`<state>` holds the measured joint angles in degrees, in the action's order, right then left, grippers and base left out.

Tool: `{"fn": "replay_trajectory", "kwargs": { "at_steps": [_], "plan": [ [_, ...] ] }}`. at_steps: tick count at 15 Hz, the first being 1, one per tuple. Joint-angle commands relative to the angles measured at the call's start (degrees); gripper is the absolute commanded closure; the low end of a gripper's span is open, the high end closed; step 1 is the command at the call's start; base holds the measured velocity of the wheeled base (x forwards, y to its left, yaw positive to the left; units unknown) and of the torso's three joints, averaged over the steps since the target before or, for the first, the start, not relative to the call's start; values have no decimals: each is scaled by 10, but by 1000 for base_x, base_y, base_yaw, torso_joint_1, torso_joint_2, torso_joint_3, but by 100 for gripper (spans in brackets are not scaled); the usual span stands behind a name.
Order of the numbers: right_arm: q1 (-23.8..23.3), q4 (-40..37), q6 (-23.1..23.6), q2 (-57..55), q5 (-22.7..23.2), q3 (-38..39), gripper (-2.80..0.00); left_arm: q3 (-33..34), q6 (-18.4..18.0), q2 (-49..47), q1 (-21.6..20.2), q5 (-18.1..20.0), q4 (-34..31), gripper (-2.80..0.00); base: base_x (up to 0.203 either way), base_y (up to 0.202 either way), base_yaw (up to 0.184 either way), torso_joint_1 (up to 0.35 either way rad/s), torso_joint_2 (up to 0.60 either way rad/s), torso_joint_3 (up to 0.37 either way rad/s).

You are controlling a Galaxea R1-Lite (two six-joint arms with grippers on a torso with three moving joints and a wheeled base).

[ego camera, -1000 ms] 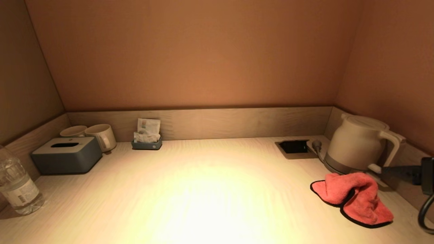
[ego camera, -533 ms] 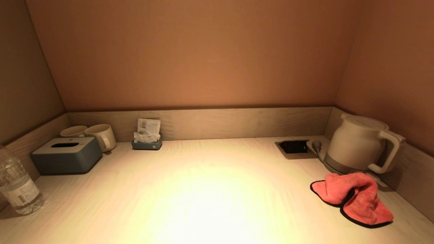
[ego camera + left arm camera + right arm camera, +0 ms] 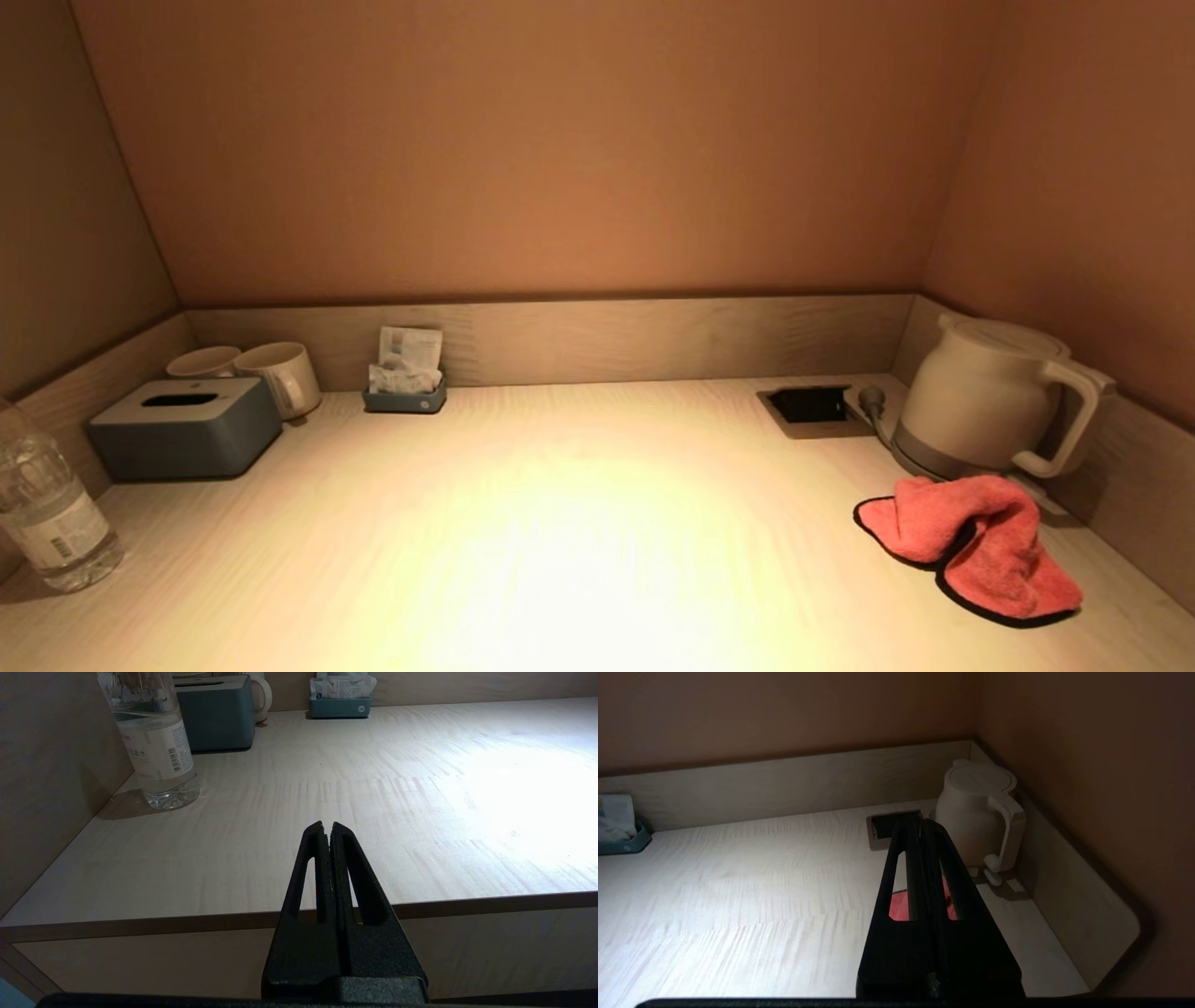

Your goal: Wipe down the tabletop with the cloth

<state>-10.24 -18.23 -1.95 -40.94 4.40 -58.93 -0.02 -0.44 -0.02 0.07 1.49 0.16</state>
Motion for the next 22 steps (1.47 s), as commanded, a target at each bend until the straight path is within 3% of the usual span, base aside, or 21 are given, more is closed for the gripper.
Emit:
{"fn": "replay_trajectory", "kwargs": {
  "at_steps": [1, 16, 18, 22],
  "plan": [
    [-1, 11, 2, 34, -11, 0, 0, 0, 0, -1, -1, 0, 0, 0, 0, 0, 0, 0, 0, 0],
    [22, -29, 1, 169, -40, 28, 0, 0, 0, -1, 0, 0, 0, 0, 0, 0, 0, 0, 0, 0],
    [44, -49, 3, 197, -45, 30, 0, -1, 0, -1, -1, 0, 0, 0, 0, 0, 0, 0, 0, 0],
    [134, -91, 4, 242, -132, 40, 0, 0, 0, -1, -1, 0, 0, 0, 0, 0, 0, 0, 0, 0]
  ]
}}
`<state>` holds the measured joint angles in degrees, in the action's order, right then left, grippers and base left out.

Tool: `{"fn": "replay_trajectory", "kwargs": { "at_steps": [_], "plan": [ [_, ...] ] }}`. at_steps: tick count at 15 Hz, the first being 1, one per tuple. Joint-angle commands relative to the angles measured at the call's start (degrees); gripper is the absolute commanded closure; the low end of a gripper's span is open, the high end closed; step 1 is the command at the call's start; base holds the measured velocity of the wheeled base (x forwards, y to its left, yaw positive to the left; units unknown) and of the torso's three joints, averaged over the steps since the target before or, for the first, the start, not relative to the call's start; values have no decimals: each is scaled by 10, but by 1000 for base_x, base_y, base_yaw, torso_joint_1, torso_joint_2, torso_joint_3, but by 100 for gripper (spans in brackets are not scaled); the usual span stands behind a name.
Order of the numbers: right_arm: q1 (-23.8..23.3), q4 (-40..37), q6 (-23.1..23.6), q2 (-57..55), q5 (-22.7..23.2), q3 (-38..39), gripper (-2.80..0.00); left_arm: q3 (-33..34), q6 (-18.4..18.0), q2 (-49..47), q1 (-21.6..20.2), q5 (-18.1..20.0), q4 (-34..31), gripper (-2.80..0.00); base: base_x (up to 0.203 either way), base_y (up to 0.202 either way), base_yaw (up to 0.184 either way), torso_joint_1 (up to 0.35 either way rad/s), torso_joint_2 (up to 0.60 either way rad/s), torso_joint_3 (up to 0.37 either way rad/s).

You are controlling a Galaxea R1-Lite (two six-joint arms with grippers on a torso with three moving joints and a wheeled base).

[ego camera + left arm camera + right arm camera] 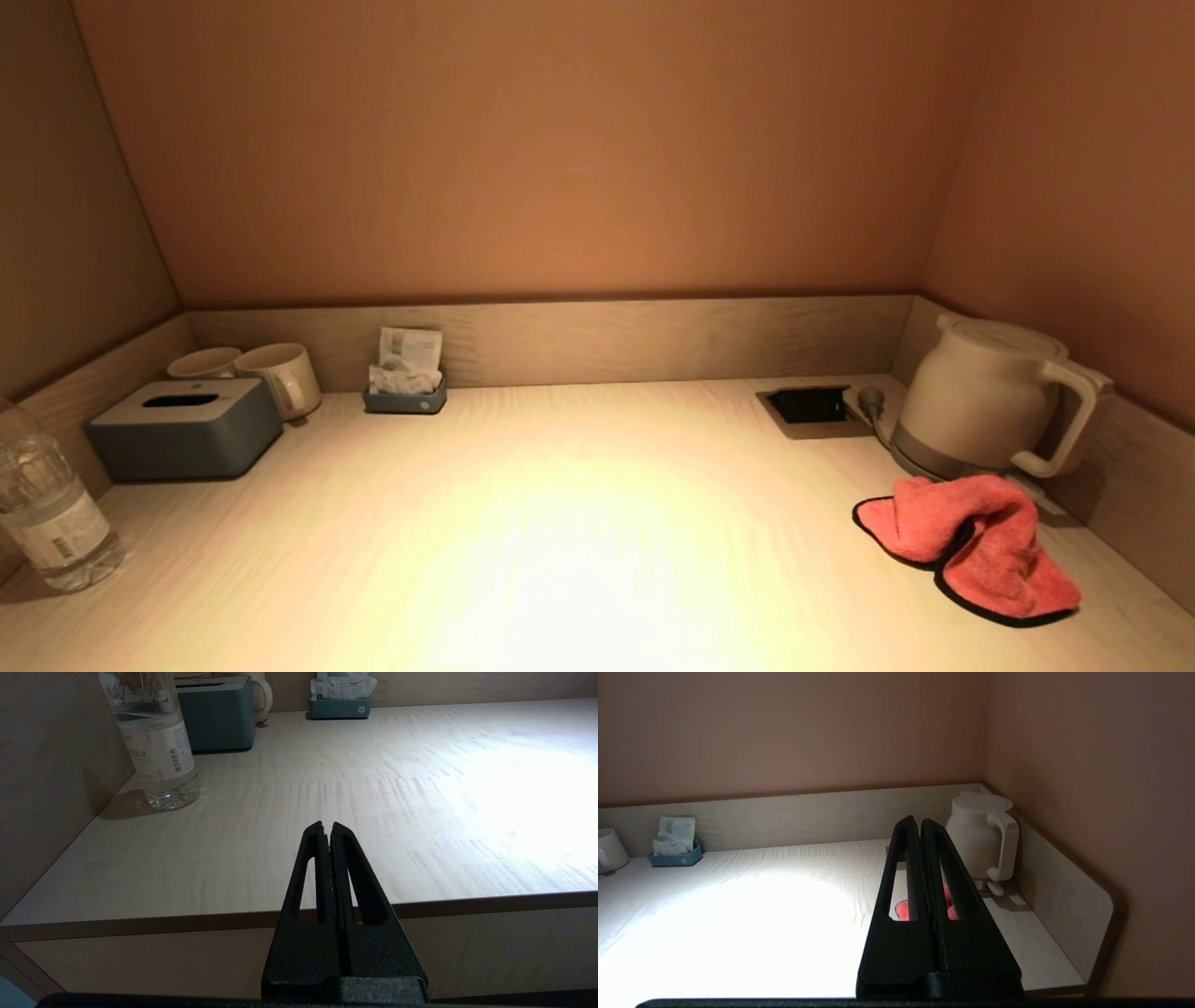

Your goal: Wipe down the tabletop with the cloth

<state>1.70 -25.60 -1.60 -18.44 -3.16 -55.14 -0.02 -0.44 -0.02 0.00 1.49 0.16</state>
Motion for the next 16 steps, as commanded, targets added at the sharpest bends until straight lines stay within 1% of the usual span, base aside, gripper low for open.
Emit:
{"fn": "replay_trajectory", "kwargs": {
  "at_steps": [1, 5, 6, 10, 11, 12, 14, 16],
  "plan": [
    [18, -18, -1, 21, -69, 7, 0, 0, 0, -1, 0, 0, 0, 0, 0, 0, 0, 0, 0, 0],
    [2, -18, 0, 24, -56, 14, 0, 0, 0, 0, 0, 0, 0, 0, 0, 0, 0, 0, 0, 0],
    [-2, -18, -1, 24, -50, 22, 0, 0, 0, -1, 0, 0, 0, 0, 0, 0, 0, 0, 0, 0],
    [-7, -18, -1, 54, -48, 62, 0, 0, 0, -1, 1, 0, 0, 0, 0, 0, 0, 0, 0, 0],
    [-21, -18, -2, 63, -44, 79, 0, 0, 0, -1, 1, 0, 0, 0, 0, 0, 0, 0, 0, 0],
    [-25, -17, -2, 68, -41, 87, 0, 0, 0, -1, 1, 0, 0, 0, 0, 0, 0, 0, 0, 0],
    [-24, -9, -2, 79, -41, 101, 0, 0, 0, -1, 0, 0, 0, 0, 0, 0, 0, 0, 0, 0],
    [-22, 33, 5, 119, -39, 136, 0, 0, 0, -1, 1, 0, 0, 0, 0, 0, 0, 0, 0, 0]
  ]
}}
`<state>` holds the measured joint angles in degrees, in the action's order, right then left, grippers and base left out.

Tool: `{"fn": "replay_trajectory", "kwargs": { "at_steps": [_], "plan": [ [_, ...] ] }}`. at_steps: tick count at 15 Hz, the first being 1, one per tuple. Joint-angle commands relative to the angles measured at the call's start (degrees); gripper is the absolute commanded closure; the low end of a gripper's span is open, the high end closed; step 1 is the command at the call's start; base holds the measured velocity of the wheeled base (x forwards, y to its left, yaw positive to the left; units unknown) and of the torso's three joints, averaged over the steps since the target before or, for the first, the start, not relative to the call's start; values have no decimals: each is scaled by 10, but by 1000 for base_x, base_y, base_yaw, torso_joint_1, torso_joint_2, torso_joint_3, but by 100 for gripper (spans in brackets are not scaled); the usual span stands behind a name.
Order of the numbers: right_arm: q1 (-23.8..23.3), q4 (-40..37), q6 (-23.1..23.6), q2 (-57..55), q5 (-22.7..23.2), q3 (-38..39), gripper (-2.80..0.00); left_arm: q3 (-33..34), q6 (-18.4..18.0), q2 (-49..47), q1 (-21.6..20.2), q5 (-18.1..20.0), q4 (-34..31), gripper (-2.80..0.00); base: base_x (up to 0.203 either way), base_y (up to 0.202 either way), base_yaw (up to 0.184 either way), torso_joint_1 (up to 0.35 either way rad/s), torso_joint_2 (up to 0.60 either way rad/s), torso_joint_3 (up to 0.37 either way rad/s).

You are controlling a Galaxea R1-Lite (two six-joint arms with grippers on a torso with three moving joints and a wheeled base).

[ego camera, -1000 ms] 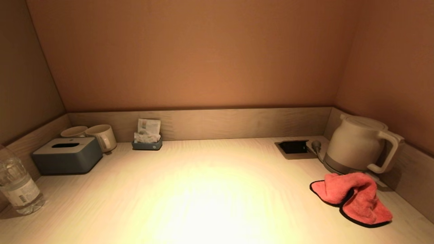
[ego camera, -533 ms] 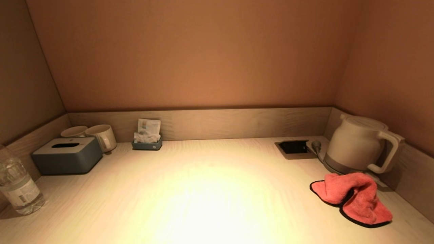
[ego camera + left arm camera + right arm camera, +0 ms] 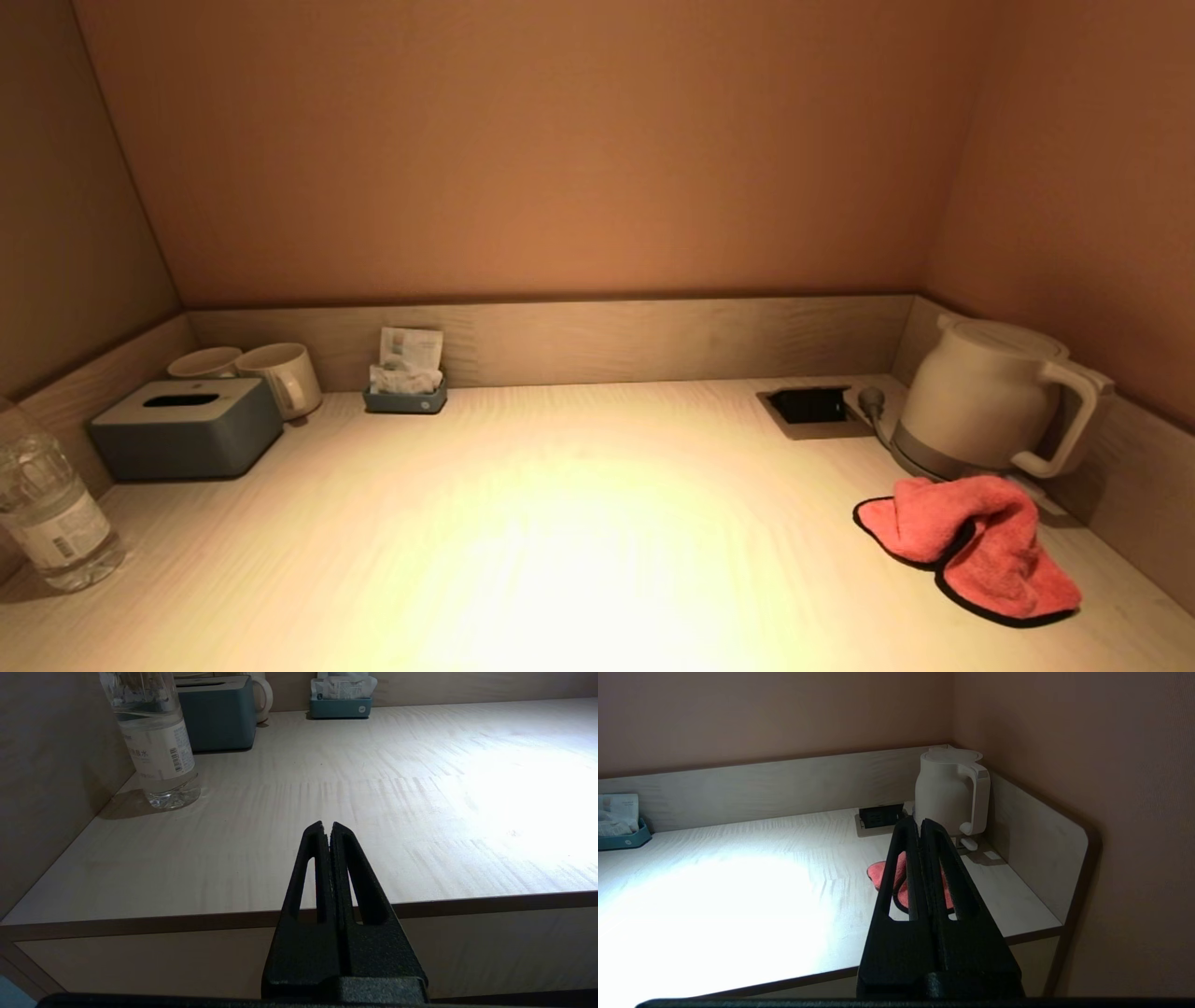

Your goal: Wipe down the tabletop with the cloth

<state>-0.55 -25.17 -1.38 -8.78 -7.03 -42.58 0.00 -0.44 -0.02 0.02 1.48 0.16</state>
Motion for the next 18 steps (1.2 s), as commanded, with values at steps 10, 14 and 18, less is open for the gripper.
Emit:
{"fn": "replay_trajectory", "kwargs": {
  "at_steps": [10, 14, 18],
  "plan": [
    [1, 348, 77, 87, 29, 371, 0, 0, 0, -1, 1, 0, 0, 0, 0, 0, 0, 0, 0, 0],
    [2, 361, 61, 87, 61, 409, 0, 0, 0, -1, 0, 0, 0, 0, 0, 0, 0, 0, 0, 0],
    [2, 363, 60, 87, 67, 426, 0, -1, 0, -1, 1, 0, 0, 0, 0, 0, 0, 0, 0, 0]
  ]
}}
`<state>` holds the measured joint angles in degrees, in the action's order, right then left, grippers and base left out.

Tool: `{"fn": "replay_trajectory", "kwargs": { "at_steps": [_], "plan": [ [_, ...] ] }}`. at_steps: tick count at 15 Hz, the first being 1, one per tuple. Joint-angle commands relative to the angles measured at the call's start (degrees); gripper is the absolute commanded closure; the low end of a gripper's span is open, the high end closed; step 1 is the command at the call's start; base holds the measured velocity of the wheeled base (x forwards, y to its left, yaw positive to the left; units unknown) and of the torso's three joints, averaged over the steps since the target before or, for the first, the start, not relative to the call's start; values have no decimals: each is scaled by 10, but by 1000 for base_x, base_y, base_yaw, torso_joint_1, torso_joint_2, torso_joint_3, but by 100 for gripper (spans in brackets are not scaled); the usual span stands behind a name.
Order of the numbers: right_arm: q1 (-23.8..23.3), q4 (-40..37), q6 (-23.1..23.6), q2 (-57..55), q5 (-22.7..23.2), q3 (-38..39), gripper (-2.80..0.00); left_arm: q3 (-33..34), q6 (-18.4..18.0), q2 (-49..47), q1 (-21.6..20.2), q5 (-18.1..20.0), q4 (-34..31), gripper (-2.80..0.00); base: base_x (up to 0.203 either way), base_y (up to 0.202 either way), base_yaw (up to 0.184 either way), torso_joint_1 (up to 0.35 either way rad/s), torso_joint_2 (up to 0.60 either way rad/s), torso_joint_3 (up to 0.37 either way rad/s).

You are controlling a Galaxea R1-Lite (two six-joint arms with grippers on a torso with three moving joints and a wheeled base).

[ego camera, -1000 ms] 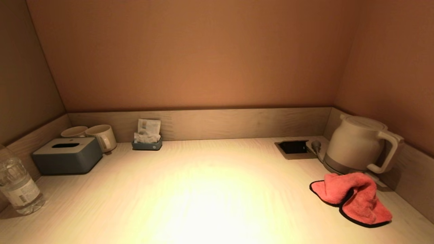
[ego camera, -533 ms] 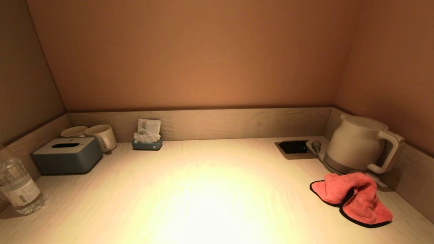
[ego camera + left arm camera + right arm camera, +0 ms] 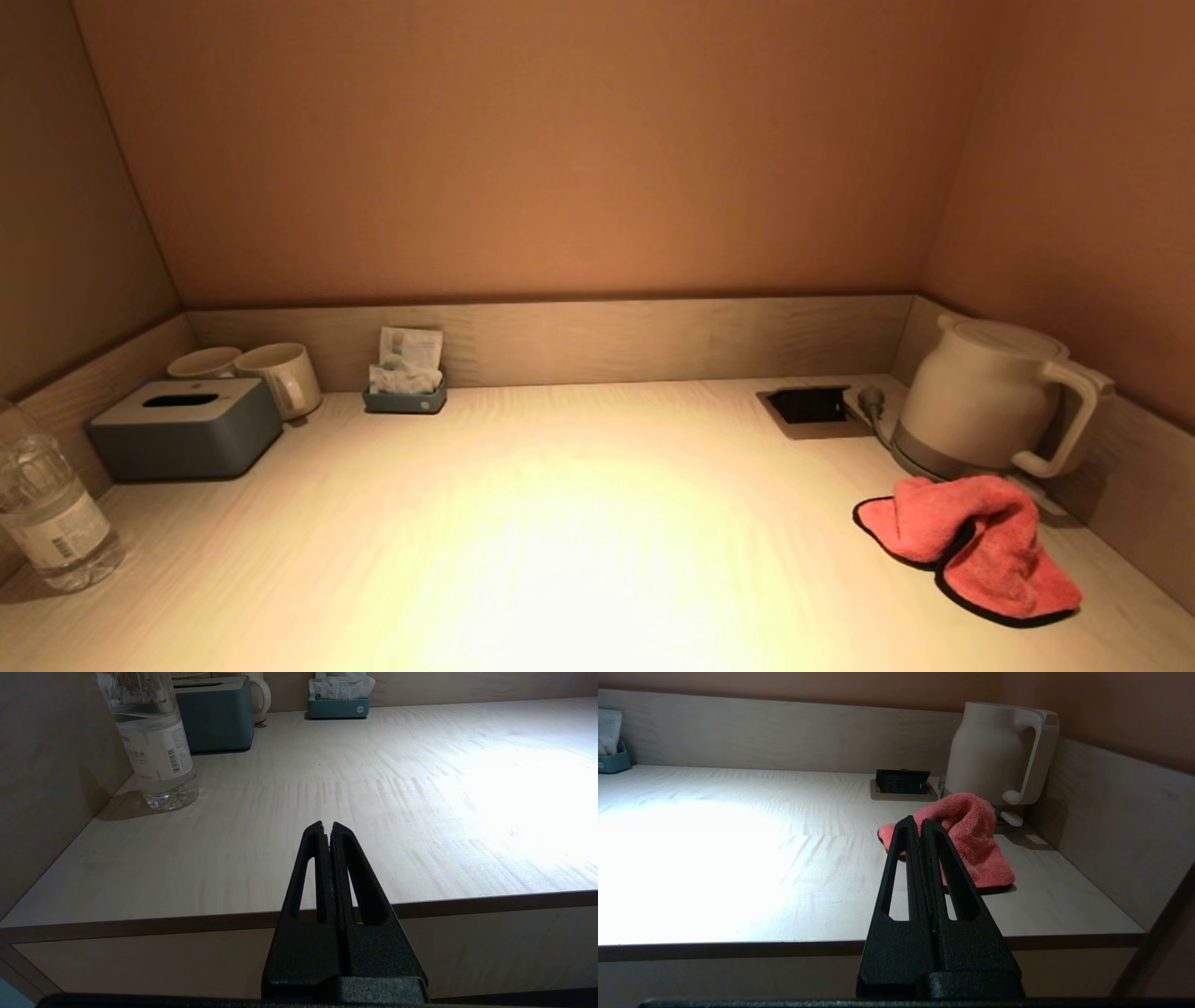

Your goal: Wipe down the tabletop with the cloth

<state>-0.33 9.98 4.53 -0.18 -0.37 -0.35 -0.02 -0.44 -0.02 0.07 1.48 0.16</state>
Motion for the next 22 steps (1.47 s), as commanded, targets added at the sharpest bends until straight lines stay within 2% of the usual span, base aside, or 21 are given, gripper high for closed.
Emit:
{"fn": "replay_trajectory", "kwargs": {
  "at_steps": [1, 10, 22],
  "plan": [
    [-1, 7, 0, 1, 1, 3, 0, 0, 0, -1, 0, 0, 0, 0, 0, 0, 0, 0, 0, 0],
    [0, -105, -14, 2, 8, 3, 0, 0, 0, -1, -1, 0, 0, 0, 0, 0, 0, 0, 0, 0],
    [0, -105, -18, 2, 5, 3, 0, 0, 0, -1, -1, 0, 0, 0, 0, 0, 0, 0, 0, 0]
  ]
}}
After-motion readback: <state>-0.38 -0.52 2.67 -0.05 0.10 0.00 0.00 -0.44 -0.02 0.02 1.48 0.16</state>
